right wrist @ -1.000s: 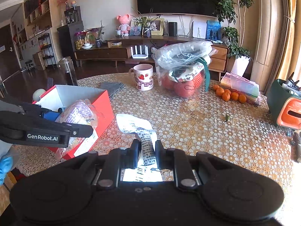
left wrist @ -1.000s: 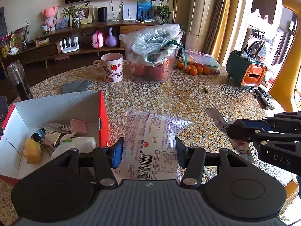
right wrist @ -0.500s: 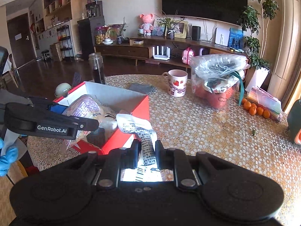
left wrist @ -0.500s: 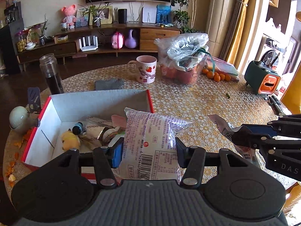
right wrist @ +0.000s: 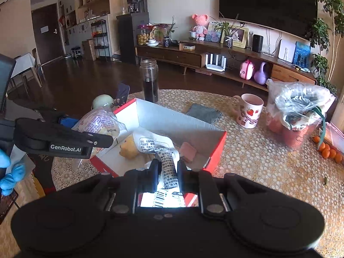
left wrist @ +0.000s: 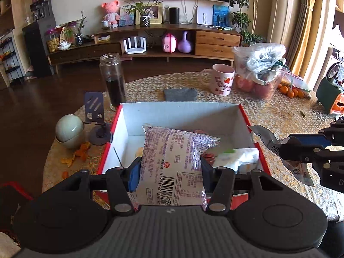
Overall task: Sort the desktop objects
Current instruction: 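Carry the white printed packet and white bag over the red box, then lower both items into the red box and open both tools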
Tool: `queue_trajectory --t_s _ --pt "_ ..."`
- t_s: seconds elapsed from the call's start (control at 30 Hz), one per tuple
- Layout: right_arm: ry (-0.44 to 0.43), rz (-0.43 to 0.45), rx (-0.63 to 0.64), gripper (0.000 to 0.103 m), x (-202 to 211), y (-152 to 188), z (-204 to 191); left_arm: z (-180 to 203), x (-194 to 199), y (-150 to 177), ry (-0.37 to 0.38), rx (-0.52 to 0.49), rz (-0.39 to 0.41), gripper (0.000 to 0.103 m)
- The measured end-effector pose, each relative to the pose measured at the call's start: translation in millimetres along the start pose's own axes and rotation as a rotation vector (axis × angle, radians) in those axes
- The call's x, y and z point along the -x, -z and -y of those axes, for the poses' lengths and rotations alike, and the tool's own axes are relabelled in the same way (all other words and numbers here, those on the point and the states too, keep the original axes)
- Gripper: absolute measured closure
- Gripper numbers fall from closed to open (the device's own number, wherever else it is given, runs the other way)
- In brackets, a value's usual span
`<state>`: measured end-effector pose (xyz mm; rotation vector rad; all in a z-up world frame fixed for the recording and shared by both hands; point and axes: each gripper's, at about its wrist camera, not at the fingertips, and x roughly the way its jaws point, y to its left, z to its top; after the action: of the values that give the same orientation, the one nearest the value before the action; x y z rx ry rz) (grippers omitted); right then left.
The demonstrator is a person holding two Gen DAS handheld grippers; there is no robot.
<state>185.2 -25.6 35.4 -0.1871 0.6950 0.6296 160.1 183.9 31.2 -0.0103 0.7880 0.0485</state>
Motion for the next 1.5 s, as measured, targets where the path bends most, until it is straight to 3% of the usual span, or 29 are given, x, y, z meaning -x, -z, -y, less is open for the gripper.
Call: queue_trajectory --t_s 0.4,0.93,1.5 --pt "0.012 -0.013 0.021 0.086 -66.1 -36.9 -13.2 -41.8 -50.0 -24.1 -0.092 0.004 -0.029 0.049" --pt "0.033 -0.053 0.020 0.086 -133.4 -33.0 1.7 -20.4 -116.9 -19.9 -0.029 -0.089 -0.140 0.049" --pt "0.006 -0.143 0.025 0.085 -158.3 2.6 1.4 -11.6 -147.6 -0.3 0.024 -0.130 -0.225 0.048"
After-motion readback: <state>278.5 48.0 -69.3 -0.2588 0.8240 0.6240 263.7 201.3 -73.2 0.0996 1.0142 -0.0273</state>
